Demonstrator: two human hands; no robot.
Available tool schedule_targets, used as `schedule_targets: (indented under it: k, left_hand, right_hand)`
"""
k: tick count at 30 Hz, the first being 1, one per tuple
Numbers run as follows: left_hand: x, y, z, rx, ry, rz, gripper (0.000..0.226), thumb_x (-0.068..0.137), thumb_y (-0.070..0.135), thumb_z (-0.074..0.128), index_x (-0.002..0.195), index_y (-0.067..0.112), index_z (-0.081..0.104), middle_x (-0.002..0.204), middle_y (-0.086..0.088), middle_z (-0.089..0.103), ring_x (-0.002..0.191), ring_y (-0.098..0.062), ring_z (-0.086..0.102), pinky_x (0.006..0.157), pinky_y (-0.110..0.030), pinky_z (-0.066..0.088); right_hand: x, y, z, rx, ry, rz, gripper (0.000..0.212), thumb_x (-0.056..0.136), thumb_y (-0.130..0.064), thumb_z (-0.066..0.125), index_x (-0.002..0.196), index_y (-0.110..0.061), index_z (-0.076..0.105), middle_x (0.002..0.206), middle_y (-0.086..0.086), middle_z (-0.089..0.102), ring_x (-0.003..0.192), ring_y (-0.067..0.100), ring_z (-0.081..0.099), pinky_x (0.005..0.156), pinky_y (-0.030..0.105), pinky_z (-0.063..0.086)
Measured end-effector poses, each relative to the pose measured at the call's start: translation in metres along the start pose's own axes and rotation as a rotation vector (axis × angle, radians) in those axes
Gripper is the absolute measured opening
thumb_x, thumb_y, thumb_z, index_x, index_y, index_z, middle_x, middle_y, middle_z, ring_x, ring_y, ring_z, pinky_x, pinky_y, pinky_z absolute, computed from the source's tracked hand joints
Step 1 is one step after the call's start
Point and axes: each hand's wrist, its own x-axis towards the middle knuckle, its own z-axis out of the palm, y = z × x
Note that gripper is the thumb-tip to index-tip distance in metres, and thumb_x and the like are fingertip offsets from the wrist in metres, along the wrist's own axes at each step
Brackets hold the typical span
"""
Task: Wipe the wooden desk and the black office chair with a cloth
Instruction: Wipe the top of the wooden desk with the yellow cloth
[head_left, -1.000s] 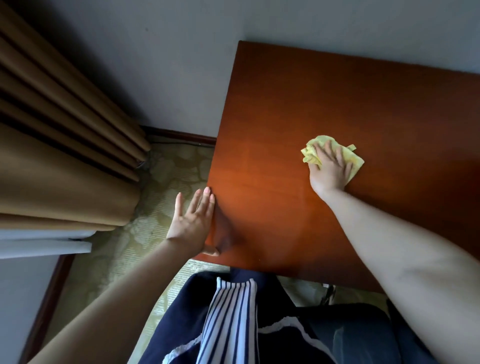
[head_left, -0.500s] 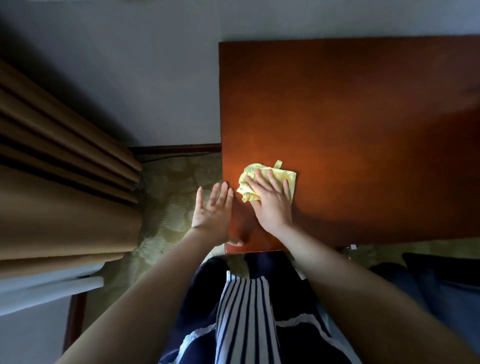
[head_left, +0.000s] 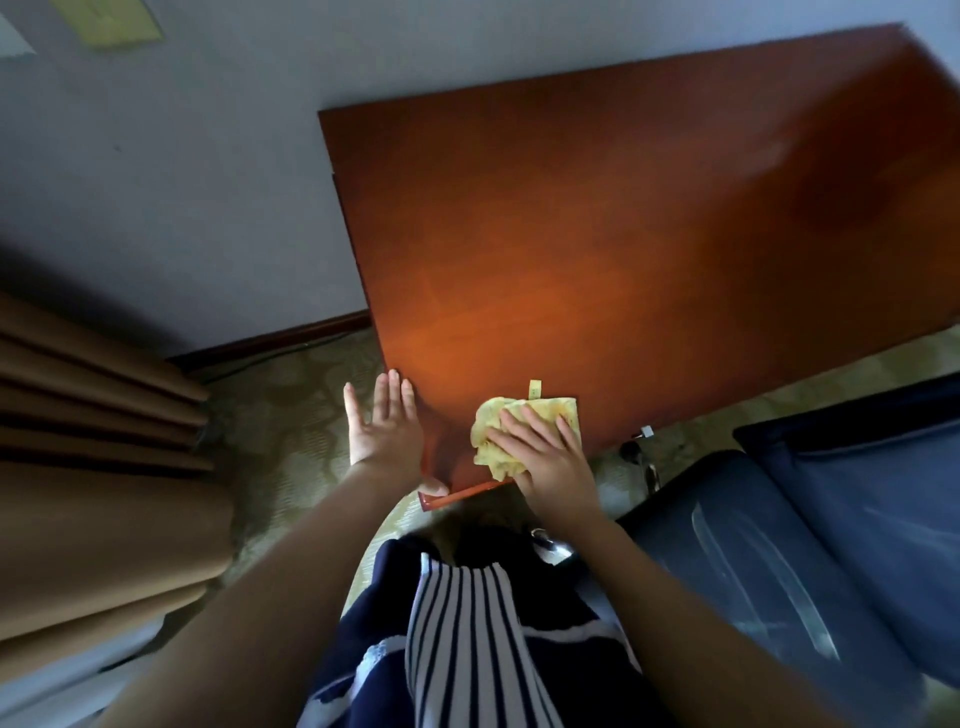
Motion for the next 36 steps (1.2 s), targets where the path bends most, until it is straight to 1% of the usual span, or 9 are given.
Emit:
schedule_targets:
  k: [6, 9, 14, 20, 24, 27, 30, 33, 36]
  left_hand:
    - [-0.004, 0.006, -0.005, 0.013, -0.030, -0.050, 0.139, 0.064, 0.081, 0.053, 0.142, -0.003, -0.024, 0.154, -0.016, -0.025, 0.142, -0.027, -0.023, 0.107, -0.064, -0.010]
    - [-0.004, 0.007, -0.007, 0.017, -0.030, -0.061, 0.137, 0.065, 0.081, 0.053, 0.142, -0.002, -0.024, 0.154, -0.015, -0.026, 0.142, -0.027, -0.023, 0.107, -0.064, -0.010]
    - [-0.006, 0.005, -0.004, -0.077, 0.001, -0.097, 0.129, 0.066, 0.082, 0.051, 0.147, 0.011, -0.020, 0.156, -0.002, -0.025, 0.141, -0.029, -0.026, 0.105, -0.066, -0.013]
    - [-0.027, 0.000, 0.032, -0.343, 0.090, -0.141, 0.120, 0.070, 0.080, 0.048, 0.148, 0.019, -0.019, 0.155, 0.006, -0.027, 0.142, -0.024, -0.026, 0.110, -0.059, -0.011]
    - [-0.050, 0.001, 0.058, -0.502, 0.198, -0.168, 0.103, 0.082, 0.070, 0.045, 0.149, 0.021, -0.016, 0.156, 0.007, -0.024, 0.144, -0.018, -0.021, 0.115, -0.048, -0.007]
    - [-0.061, 0.004, 0.067, -0.699, 0.325, -0.186, 0.080, 0.092, 0.052, 0.048, 0.152, 0.022, 0.005, 0.160, 0.006, 0.003, 0.147, -0.012, 0.001, 0.118, -0.035, 0.003]
    - [-0.066, 0.007, 0.068, -0.774, 0.406, -0.235, 0.064, 0.095, 0.040, 0.050, 0.150, 0.020, 0.023, 0.155, 0.001, 0.027, 0.144, -0.016, 0.019, 0.117, -0.031, 0.011]
    - [-0.067, 0.009, 0.063, -0.835, 0.447, -0.261, 0.056, 0.095, 0.030, 0.053, 0.146, 0.015, 0.034, 0.149, -0.004, 0.038, 0.140, -0.020, 0.028, 0.115, -0.032, 0.018]
    - [-0.062, 0.007, 0.052, -0.902, 0.494, -0.255, 0.052, 0.094, 0.019, 0.054, 0.143, 0.010, 0.039, 0.146, -0.008, 0.042, 0.137, -0.024, 0.034, 0.113, -0.035, 0.026]
  right_hand:
    - [0.000, 0.056, -0.030, -0.010, 0.027, 0.084, 0.060, 0.082, -0.002, 0.060, 0.136, -0.025, 0.051, 0.146, -0.008, 0.041, 0.142, 0.014, 0.023, 0.116, 0.040, 0.010]
    - [0.012, 0.088, -0.048, -0.038, 0.028, 0.126, 0.056, 0.086, -0.007, 0.061, 0.137, -0.028, 0.050, 0.146, -0.008, 0.041, 0.142, 0.014, 0.024, 0.115, 0.038, 0.011]
    - [0.042, 0.123, -0.067, -0.050, 0.062, 0.176, 0.050, 0.092, -0.015, 0.060, 0.137, -0.030, 0.048, 0.146, -0.007, 0.042, 0.142, 0.015, 0.025, 0.114, 0.040, 0.016]
    - [0.103, 0.105, -0.061, -0.021, 0.076, 0.431, 0.047, 0.096, -0.029, 0.052, 0.141, -0.034, 0.041, 0.154, -0.009, 0.029, 0.145, 0.016, 0.011, 0.115, 0.043, 0.005]
    - [0.130, 0.076, -0.047, -0.052, 0.071, 0.498, 0.047, 0.099, -0.036, 0.043, 0.145, -0.039, 0.031, 0.157, -0.014, 0.017, 0.146, 0.015, 0.001, 0.115, 0.042, -0.002]
    - [0.137, 0.050, -0.032, -0.070, 0.041, 0.394, 0.048, 0.099, -0.035, 0.044, 0.145, -0.040, 0.030, 0.157, -0.015, 0.017, 0.146, 0.014, 0.001, 0.116, 0.042, -0.003]
    - [0.134, 0.019, -0.015, -0.064, -0.005, 0.231, 0.050, 0.097, -0.035, 0.047, 0.144, -0.041, 0.031, 0.156, -0.016, 0.019, 0.146, 0.013, 0.003, 0.116, 0.042, -0.004]
    - [0.119, -0.013, 0.001, -0.058, -0.054, 0.048, 0.052, 0.095, -0.034, 0.050, 0.143, -0.041, 0.033, 0.156, -0.016, 0.019, 0.146, 0.013, 0.005, 0.116, 0.041, -0.005]
    - [0.099, -0.040, 0.014, -0.040, -0.115, -0.125, 0.052, 0.095, -0.028, 0.051, 0.143, -0.040, 0.034, 0.156, -0.014, 0.020, 0.146, 0.015, 0.005, 0.116, 0.040, -0.007]
